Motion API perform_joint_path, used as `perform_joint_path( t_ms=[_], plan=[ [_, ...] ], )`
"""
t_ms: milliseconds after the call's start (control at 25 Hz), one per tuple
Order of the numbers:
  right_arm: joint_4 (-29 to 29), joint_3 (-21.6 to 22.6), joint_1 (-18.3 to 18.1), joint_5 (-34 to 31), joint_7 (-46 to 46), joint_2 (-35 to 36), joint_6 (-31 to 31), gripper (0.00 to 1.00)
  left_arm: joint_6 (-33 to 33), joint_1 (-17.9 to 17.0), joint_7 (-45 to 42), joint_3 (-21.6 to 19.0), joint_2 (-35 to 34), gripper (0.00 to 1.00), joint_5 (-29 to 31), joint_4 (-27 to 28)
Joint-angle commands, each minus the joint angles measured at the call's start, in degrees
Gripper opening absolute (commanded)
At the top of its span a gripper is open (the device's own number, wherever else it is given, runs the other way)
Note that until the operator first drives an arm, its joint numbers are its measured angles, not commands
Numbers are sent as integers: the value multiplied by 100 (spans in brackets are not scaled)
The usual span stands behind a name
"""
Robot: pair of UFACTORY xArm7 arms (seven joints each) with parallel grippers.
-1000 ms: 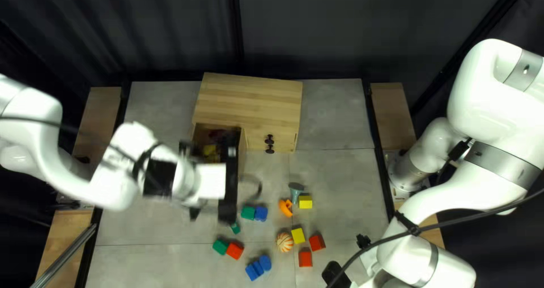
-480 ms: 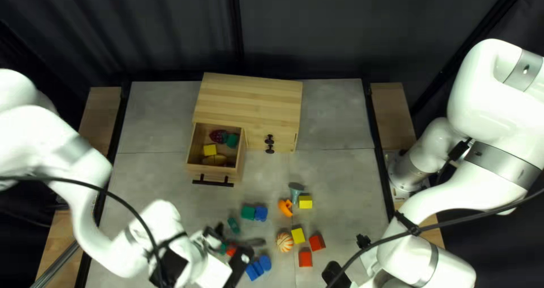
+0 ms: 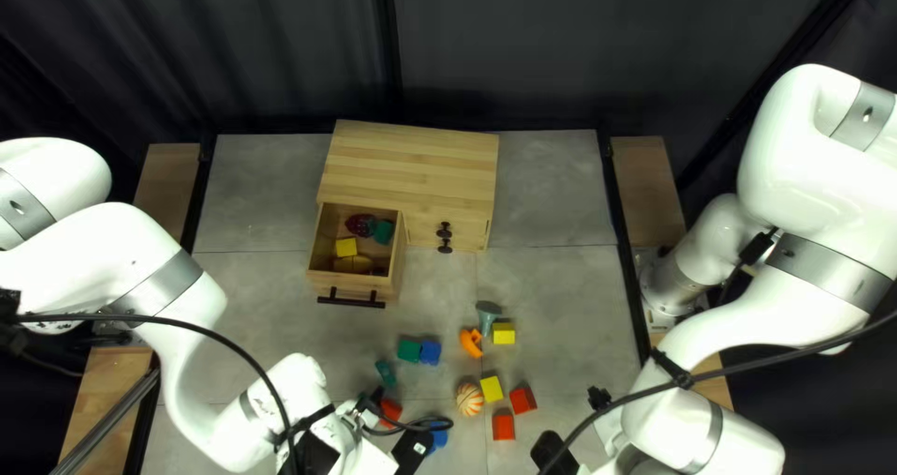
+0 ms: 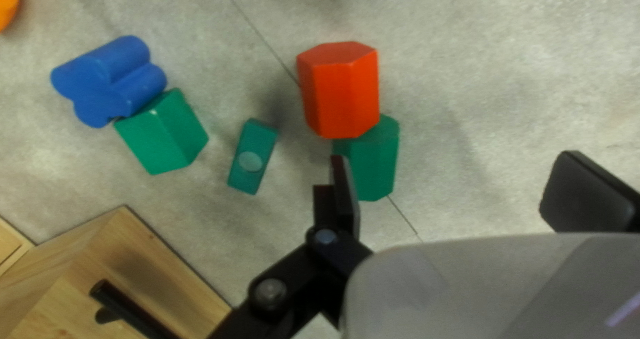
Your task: Open drawers and place objects into drawer and close
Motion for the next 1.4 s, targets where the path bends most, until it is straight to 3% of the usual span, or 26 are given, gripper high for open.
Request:
perform_joint_path(
  t_ms=[40, 400, 760, 880, 920, 1000, 1080, 1400],
  plan=[
    [0, 0, 0, 0, 0, 0, 0, 100, -226, 121, -23, 41, -61, 92, 5, -244],
    [0, 0, 0, 0, 0, 0, 0, 100, -614, 233, -102, 92, -73, 75, 29, -536],
    [0, 0, 0, 0, 0, 0, 0, 100, -938, 281, -203, 123, -68, 71, 68, -797],
    [0, 0, 0, 0, 0, 0, 0, 100, -977, 281, -215, 129, -37, 53, 71, -805],
    [0, 0, 0, 0, 0, 0, 0, 100, -981, 283, -215, 128, -38, 28, 69, -808],
    [0, 0, 0, 0, 0, 0, 0, 100, -989, 291, -217, 131, -40, 6, 64, -821],
    [0, 0, 0, 0, 0, 0, 0, 100, -1014, 295, -234, 134, -34, 0, 62, -849],
    [0, 0, 0, 0, 0, 0, 0, 100, -545, 300, -123, 2, -338, 0, -146, -704]
  ],
)
